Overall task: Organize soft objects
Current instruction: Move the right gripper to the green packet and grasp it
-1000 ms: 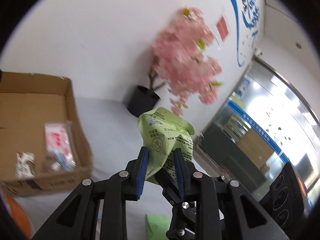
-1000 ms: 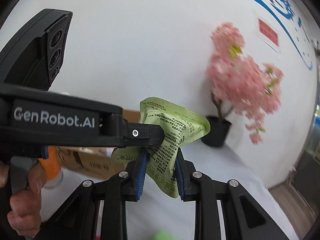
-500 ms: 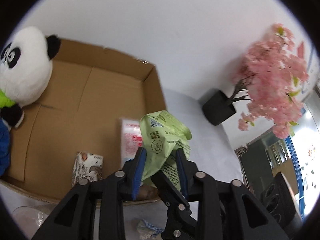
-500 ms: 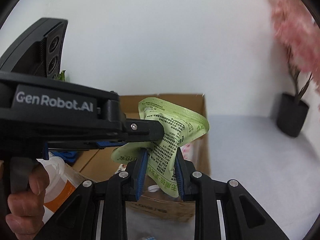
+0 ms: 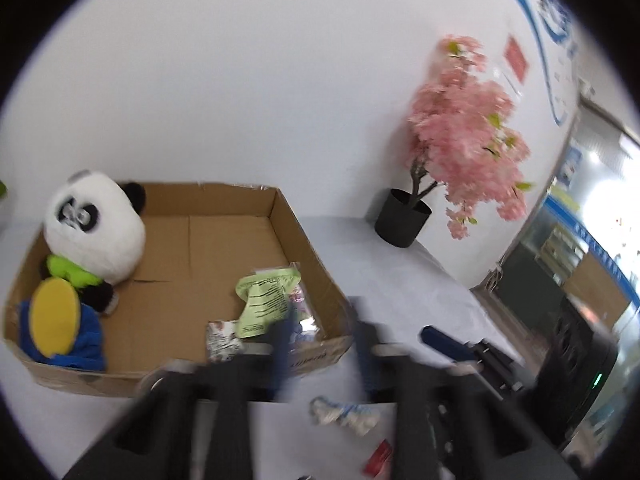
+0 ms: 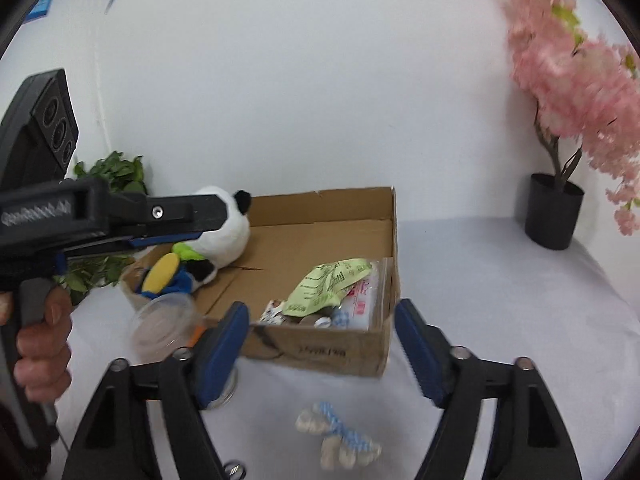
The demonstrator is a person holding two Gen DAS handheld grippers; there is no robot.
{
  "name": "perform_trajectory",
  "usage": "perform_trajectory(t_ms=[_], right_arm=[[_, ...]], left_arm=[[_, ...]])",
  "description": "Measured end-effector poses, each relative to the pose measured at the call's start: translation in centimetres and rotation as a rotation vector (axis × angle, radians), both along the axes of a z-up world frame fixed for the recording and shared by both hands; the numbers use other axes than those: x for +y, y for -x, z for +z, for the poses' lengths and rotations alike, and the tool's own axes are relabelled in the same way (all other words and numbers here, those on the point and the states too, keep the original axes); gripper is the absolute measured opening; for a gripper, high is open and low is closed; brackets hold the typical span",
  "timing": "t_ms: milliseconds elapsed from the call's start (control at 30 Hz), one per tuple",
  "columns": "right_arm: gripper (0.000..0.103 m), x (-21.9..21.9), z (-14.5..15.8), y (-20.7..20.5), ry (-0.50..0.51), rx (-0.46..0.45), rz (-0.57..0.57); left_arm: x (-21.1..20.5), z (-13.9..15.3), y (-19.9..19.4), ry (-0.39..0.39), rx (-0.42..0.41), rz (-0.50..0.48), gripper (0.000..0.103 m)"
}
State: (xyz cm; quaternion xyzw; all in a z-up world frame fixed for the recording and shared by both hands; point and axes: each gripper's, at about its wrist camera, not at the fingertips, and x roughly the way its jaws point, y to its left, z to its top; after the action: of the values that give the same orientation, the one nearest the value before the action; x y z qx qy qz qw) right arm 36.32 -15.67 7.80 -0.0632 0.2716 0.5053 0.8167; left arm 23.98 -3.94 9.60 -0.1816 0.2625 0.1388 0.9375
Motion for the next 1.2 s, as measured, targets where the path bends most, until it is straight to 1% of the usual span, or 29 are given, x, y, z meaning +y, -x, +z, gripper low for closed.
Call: perform_trajectory(t_ms=[33,67,100,133,167,200,233,267,333,367,400,467,500,533,567,600,700,767,800,833,867,900,933,967,1033,1067,1100,1133,1200], right_arm=[[0.061,-0.9,0.1,0.8,-0.001,0.001,-0.005],[0.061,-2.2,0.2,1.0,-0.006,0.019,-0.013],[0.062,-3.8,-0.2,1.5,-0.016,0.057,-0.014],[0.072,-4.9,-0.5,1.9,-0.021,0.093,-0.007],[0.088,-6.7,-1.0,2.6,-0.013,0.126,-0.002],[0.094,-7.5,-1.6,3.0,0.003,0.132,-0.001],[0.096,-8.3,-2.3,3.7,0.024,0.13,0.0],[0.096,-9.1,-3.4,4.3,0.062,0.137,0.008],[0.096,-9.9,-5.2,4.8,0.13,0.172,0.035],[0.096,-11.1,-6.2,6.0,0.16,0.184,0.038],[0.096,-11.3,-7.1,5.9,0.191,0.196,0.027],[0.095,-12.5,-9.0,6.2,0.24,0.233,-0.051],[0.093,-13.0,-9.4,6.0,0.246,0.248,-0.115],[0.089,-13.7,-9.8,5.8,0.248,0.281,-0.179],[0.088,-14.3,-10.2,5.1,0.237,0.335,-0.255],[0.088,-14.6,-10.3,4.6,0.23,0.356,-0.309],[0.088,-14.4,-10.0,4.3,0.245,0.317,-0.439],[0.088,-13.4,-10.1,4.0,0.256,0.325,-0.477],[0.087,-12.8,-10.3,3.9,0.275,0.313,-0.493],[0.084,-12.2,-10.6,3.9,0.31,0.286,-0.522],[0.075,-11.6,-10.8,3.8,0.336,0.272,-0.545],[0.07,-11.1,-11.3,3.5,0.369,0.267,-0.574],[0.062,-11.0,-11.6,3.5,0.385,0.27,-0.595],[0.051,-10.8,-11.8,3.7,0.4,0.245,-0.612],[0.047,-10.7,-11.7,4.2,0.397,0.235,-0.578],[0.042,-11.2,-11.3,4.6,0.389,0.232,-0.565],[0.042,-11.4,-10.4,5.3,0.39,0.215,-0.545],[0.042,-11.8,-8.9,6.6,0.341,0.198,-0.494],[0.042,-12.4,-5.9,9.4,0.251,0.155,-0.384]], left_arm=[[-0.5,-0.1,1.2,-0.028,0.004,0.011,0.002],[-1.0,-0.3,2.6,-0.049,0.013,0.018,0.002],[-1.4,-0.8,4.1,-0.062,0.028,0.022,0.002],[-1.7,-1.3,5.1,-0.069,0.048,0.028,0.01],[-1.9,-1.8,6.2,-0.074,0.076,0.045,0.037],[-1.9,-2.6,7.5,-0.07,0.113,0.063,0.056],[-1.9,-3.3,8.7,-0.065,0.131,0.078,0.085],[-1.8,-4.0,10.0,-0.065,0.139,0.098,0.087],[-1.9,-5.4,12.0,-0.057,0.175,0.108,0.087],[-2.0,-6.2,12.9,-0.038,0.202,0.109,0.087],[-2.1,-6.7,13.8,-0.021,0.209,0.112,0.087],[-2.2,-7.7,15.2,0.028,0.215,0.12,0.087],[-2.3,-7.9,15.8,0.047,0.21,0.126,0.087],[-2.5,-8.1,16.1,0.066,0.203,0.133,0.087],[-2.6,-8.4,16.5,0.084,0.196,0.14,0.087],[-2.9,-8.7,16.8,0.102,0.195,0.141,0.087],[-3.6,-9.2,16.6,0.138,0.201,0.127,0.087],[-4.0,-9.3,16.8,0.149,0.201,0.123,0.087],[-4.3,-9.2,16.9,0.152,0.197,0.117,0.087],[-4.4,-9.1,17.1,0.152,0.191,0.115,0.087],[-4.6,-9.0,17.4,0.15,0.184,0.114,0.087],[-4.7,-8.9,17.5,0.148,0.178,0.113,0.087],[-4.8,-8.8,17.7,0.149,0.173,0.112,0.087],[-4.8,-8.8,17.9,0.157,0.169,0.11,0.087],[-4.6,-8.9,18.1,0.177,0.162,0.1,0.087],[-4.6,-8.9,18.1,0.188,0.161,0.096,0.087],[-4.5,-9.0,18.2,0.203,0.16,0.089,0.087],[-4.4,-9.1,18.2,0.215,0.158,0.08,0.087],[-4.2,-9.4,18.1,0.276,0.144,0.042,0.087]])
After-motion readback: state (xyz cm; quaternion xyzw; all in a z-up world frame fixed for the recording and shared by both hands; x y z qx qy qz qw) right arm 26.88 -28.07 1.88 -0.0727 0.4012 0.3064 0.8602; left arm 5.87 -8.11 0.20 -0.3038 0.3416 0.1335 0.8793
